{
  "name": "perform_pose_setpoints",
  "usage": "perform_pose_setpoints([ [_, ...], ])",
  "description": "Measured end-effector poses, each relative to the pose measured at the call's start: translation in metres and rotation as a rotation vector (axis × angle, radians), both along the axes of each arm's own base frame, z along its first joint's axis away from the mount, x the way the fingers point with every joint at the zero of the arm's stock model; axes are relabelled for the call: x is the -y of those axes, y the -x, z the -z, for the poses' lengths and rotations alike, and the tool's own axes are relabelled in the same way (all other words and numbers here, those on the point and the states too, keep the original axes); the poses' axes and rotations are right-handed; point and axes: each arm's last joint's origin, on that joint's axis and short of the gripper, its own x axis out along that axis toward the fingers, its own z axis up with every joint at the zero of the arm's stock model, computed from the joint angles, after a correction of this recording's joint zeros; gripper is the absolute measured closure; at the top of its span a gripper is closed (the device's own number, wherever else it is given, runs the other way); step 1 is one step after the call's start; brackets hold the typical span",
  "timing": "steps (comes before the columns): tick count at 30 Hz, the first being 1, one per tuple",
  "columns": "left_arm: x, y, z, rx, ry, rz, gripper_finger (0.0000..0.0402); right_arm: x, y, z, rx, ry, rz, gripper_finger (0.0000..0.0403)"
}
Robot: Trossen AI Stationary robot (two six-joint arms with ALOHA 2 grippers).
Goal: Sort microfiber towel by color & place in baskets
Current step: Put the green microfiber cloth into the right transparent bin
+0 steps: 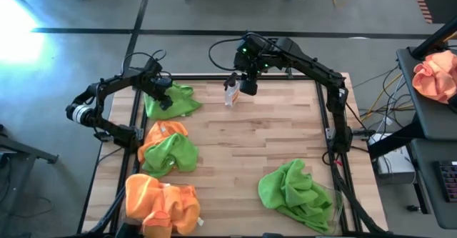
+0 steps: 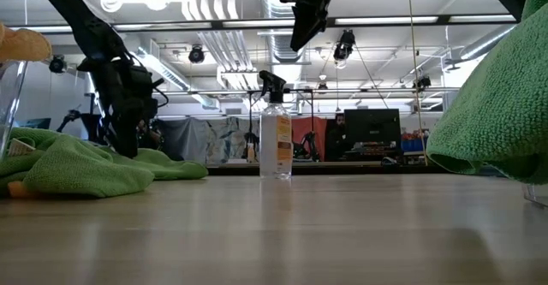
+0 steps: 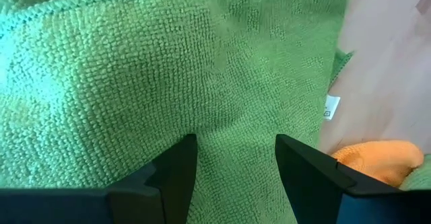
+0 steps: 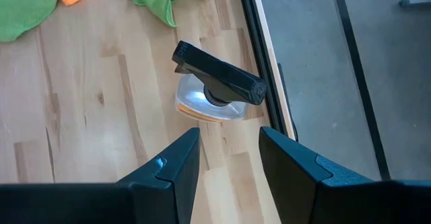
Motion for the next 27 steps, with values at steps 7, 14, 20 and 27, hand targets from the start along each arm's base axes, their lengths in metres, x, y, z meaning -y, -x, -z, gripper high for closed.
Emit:
perform_pose_setpoints([
  [7, 0.0000, -0.0001, 0.0001, 0.001, 0.001, -0.003, 0.0216, -0.0006, 0.0009, 0.0007, -0.005, -0.018, 0.022, 0.0255],
  [14, -0.0008, -0.0022, -0.0002, 0.010, -0.001, -0.034, 0.0216, -0.0008, 0.0014, 0.0010, -0.011, -0.021, 0.022, 0.0255],
  [20, 0.0024, -0.0050, 0.0028, -0.032, -0.018, -0.014, 0.0216, -0.0008, 0.0014, 0.0011, -0.012, -0.021, 0.022, 0.0255],
  [27, 0.0041, -0.0087, 0.0043, -0.059, -0.034, -0.010, 0.0216, -0.0010, 0.0017, 0.0012, -0.016, -0.022, 0.019, 0.0255],
])
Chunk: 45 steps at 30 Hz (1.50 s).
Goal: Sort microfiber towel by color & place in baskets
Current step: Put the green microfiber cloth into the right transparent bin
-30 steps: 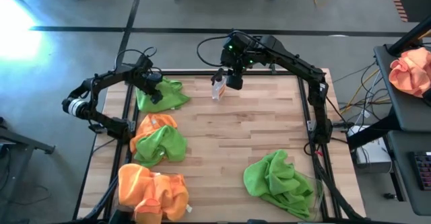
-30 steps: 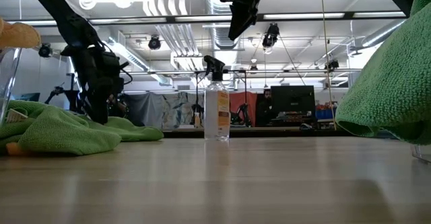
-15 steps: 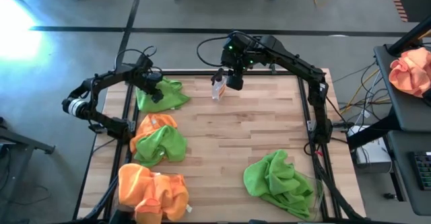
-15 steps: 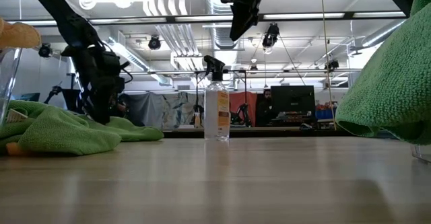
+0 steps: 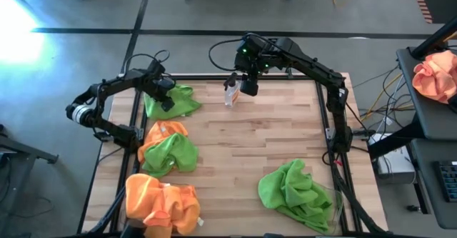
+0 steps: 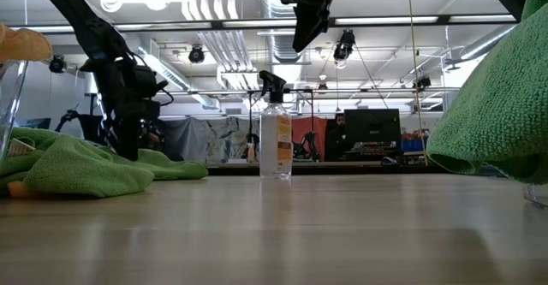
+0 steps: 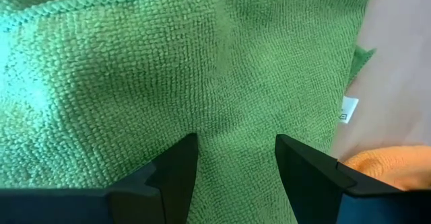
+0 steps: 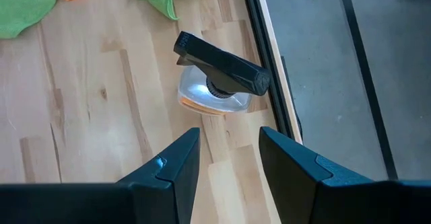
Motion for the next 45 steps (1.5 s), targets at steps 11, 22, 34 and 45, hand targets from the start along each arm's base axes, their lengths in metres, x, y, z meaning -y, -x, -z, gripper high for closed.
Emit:
perform_pose_setpoints([
  [11, 0.003, -0.011, 0.008, -0.099, -0.011, 0.029, 0.0216, 0.000, 0.000, 0.000, -0.004, 0.003, -0.007, 0.0255],
  [22, 0.011, -0.032, 0.020, -0.303, -0.082, 0.002, 0.0217, 0.000, 0.000, 0.000, -0.008, 0.011, -0.021, 0.0255],
  [34, 0.009, -0.034, 0.015, -0.289, -0.076, -0.035, 0.0324, 0.000, 0.000, 0.000, -0.009, 0.010, -0.021, 0.0255],
  [45, -0.002, -0.047, -0.018, -0.146, 0.014, -0.056, 0.0378, 0.000, 0.000, 0.000, -0.009, 0.011, -0.021, 0.0255],
])
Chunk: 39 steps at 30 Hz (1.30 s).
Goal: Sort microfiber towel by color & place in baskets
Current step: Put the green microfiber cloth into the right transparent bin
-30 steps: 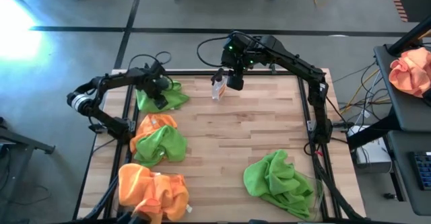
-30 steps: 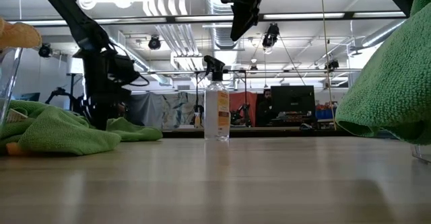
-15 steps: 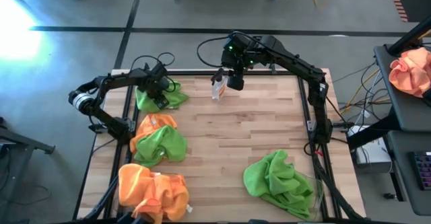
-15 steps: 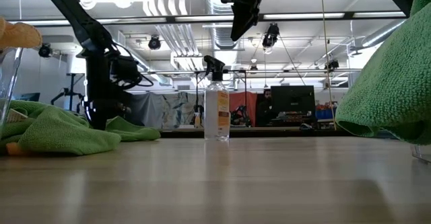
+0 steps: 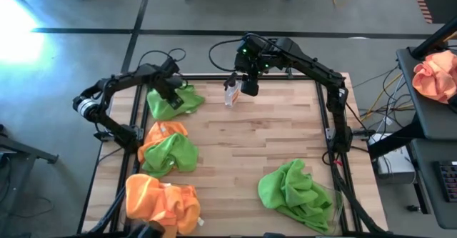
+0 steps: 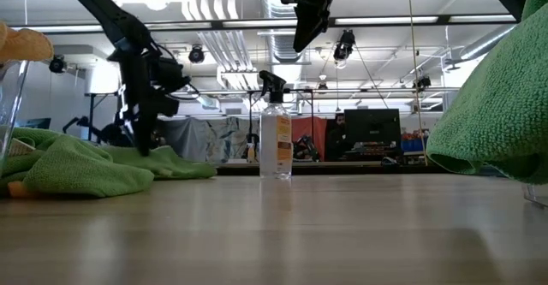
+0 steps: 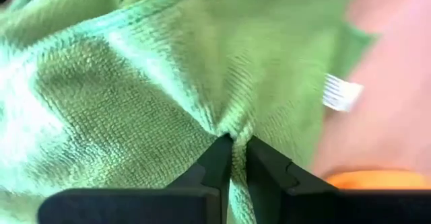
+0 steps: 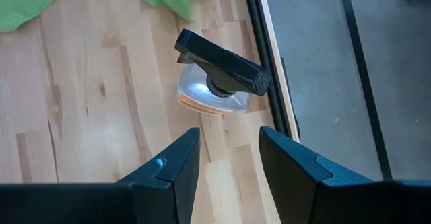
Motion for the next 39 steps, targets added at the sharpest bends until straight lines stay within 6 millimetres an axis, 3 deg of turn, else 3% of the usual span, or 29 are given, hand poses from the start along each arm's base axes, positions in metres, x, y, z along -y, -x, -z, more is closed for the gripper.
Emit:
perform_pose_setpoints([
  [13, 0.006, -0.027, -0.061, 0.190, 0.145, 0.086, 0.0400, 0.000, 0.000, 0.000, 0.001, 0.000, 0.001, 0.0255],
  [23, 0.025, -0.060, -0.134, 0.354, 0.117, 0.252, 0.0400, 0.000, 0.000, 0.000, 0.005, 0.001, 0.006, 0.0255],
  [34, 0.072, -0.088, -0.232, 0.582, -0.069, 0.481, 0.0400, 0.000, -0.001, 0.000, 0.025, -0.030, 0.065, 0.0255],
  [39, 0.096, -0.093, -0.263, 0.674, -0.126, 0.571, 0.0400, 0.001, -0.003, -0.001, 0.060, -0.044, 0.102, 0.0255],
])
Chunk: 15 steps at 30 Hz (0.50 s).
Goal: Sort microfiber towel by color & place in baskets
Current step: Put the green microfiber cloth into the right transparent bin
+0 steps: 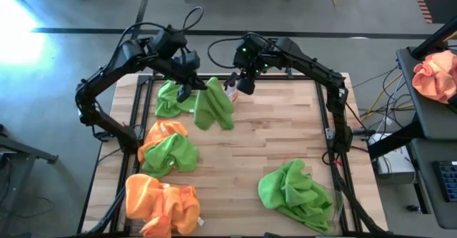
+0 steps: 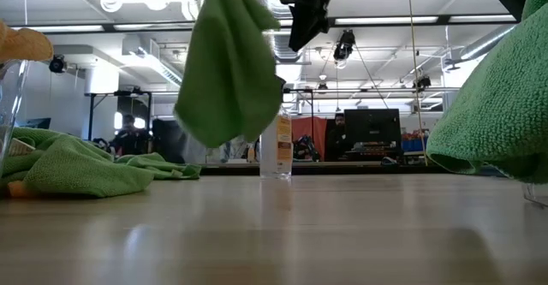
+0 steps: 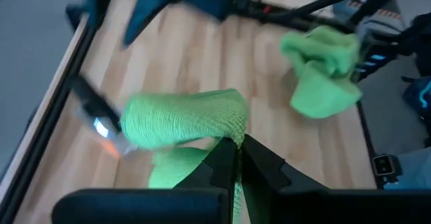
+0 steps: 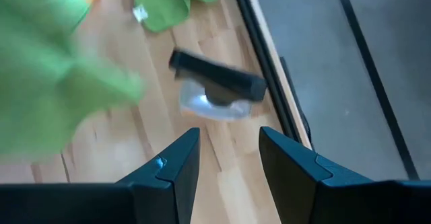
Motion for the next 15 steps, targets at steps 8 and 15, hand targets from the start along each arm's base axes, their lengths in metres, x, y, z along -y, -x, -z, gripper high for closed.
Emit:
perform_pose_setpoints([
  [8, 0.020, -0.010, -0.010, 0.066, -0.035, 0.076, 0.0400, -0.001, -0.013, -0.009, 0.175, -0.005, 0.073, 0.0255],
  [15, 0.017, -0.015, 0.009, -0.010, -0.035, 0.057, 0.0400, -0.029, -0.027, -0.012, 0.224, -0.032, 0.037, 0.0255],
])
